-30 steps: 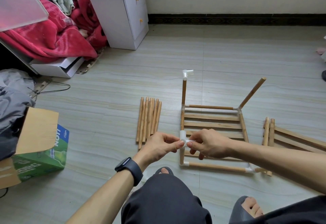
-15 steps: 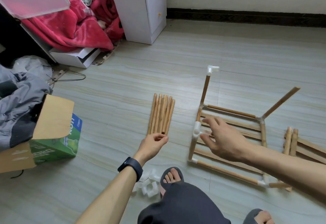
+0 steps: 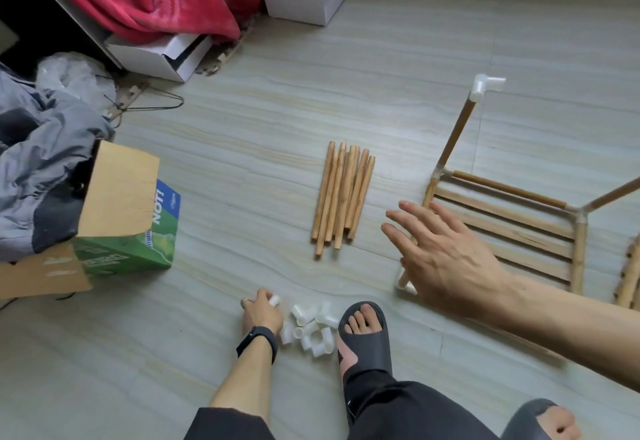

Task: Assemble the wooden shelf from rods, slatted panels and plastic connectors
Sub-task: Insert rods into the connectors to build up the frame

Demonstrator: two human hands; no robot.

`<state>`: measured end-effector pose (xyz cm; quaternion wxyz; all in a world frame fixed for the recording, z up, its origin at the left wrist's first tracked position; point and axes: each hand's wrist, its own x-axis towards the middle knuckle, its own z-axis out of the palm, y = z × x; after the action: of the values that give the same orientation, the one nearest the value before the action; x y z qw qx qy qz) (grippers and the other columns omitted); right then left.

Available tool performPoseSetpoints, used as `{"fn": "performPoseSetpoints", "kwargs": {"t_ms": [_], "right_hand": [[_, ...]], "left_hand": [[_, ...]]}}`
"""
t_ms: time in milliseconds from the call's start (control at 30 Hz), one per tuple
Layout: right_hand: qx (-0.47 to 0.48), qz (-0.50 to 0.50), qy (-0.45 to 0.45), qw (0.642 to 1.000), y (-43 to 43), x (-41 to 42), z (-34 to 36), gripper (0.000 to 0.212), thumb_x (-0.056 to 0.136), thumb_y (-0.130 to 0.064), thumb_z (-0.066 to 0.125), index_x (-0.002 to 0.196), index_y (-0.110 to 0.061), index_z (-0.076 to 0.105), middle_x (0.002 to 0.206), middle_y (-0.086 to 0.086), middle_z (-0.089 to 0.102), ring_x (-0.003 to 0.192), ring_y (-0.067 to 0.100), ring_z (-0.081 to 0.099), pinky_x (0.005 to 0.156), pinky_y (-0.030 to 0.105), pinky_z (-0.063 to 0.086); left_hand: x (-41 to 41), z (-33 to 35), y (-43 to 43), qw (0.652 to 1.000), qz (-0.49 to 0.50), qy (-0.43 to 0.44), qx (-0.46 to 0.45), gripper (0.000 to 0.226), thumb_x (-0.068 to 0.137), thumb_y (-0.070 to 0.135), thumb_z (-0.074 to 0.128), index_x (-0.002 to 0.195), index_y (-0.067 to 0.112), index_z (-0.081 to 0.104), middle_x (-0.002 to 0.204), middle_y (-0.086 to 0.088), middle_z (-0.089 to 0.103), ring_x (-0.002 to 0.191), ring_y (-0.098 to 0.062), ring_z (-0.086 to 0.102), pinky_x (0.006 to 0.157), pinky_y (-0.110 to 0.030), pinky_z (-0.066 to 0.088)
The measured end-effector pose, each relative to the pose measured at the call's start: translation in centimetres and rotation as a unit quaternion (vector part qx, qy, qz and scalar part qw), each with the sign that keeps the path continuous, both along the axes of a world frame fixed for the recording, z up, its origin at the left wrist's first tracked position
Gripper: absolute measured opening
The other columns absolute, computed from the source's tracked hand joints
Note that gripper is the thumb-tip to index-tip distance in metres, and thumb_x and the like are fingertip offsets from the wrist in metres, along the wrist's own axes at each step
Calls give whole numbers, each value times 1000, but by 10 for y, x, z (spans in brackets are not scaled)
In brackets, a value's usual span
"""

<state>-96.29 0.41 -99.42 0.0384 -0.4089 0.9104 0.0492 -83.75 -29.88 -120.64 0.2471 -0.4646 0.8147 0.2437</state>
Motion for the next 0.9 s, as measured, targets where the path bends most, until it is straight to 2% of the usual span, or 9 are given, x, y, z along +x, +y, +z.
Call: {"fn": "performPoseSetpoints", "kwargs": {"t_ms": [133,267,333,433,500,600,767,833,900], "right_hand": [[3,7,-28,1000,4,-2,0,61,93,-28,53,152,-14,44,160,11,39,151,30,30,122,51,21],[-33,-5,-118,992,7,0,12,64,101,-42,46,159,-25,25,166,-2,26,155,18,13,127,43,10],[-108,-27,-148,983,11,0,27,62,100,-48,46,156,-27,29,161,-4,35,152,15,21,125,36,16],[-239,-130,-205,940,25,-8,61,61,96,-56,51,150,-30,40,148,-4,52,134,11,48,115,30,37],[-327,-200,-265,885,41,-11,87,64,89,-63,57,144,-33,46,136,-7,60,117,5,61,103,31,52],[-418,-241,-273,832,72,-4,119,68,78,-67,62,137,-35,53,125,-8,66,102,6,70,89,29,60],[-563,-300,-174,750,131,19,152,17,96,-37,63,107,-25,68,87,0,75,74,16,76,69,29,61],[-589,-340,-172,712,161,29,157,13,102,-29,58,103,-21,69,82,2,74,71,20,75,68,30,60],[-612,-394,-211,652,189,38,157,22,106,-26,51,103,-13,69,82,3,71,70,22,74,70,35,60]], "left_hand": [[-2,9,-1,998,19,54,19,25,92,30,62,115,19,61,126,-12,50,89,-29,56,81,-32,47],[-44,65,8,960,73,233,135,26,88,38,75,106,25,62,116,-4,67,101,-21,63,88,-34,51],[-75,115,24,924,68,314,208,34,83,43,81,106,25,63,114,-2,69,105,-21,66,91,-39,55],[-109,202,63,858,3,390,334,53,69,59,83,108,26,68,107,0,75,101,-18,72,79,-31,55],[-126,253,99,824,-55,400,398,65,68,62,84,117,22,69,109,1,76,102,-16,73,78,-29,53],[-145,311,161,792,-144,388,449,54,76,52,80,117,20,67,107,2,77,99,-14,73,78,-30,52],[-156,370,259,784,-255,294,483,43,89,48,72,119,19,63,103,-4,76,88,-19,74,73,-31,55],[-157,379,289,779,-302,260,483,43,92,52,67,119,19,66,107,-5,71,86,-18,71,77,-32,55],[-154,380,313,771,-327,224,498,41,94,54,62,115,20,69,105,-3,68,86,-18,68,78,-31,55]]}}
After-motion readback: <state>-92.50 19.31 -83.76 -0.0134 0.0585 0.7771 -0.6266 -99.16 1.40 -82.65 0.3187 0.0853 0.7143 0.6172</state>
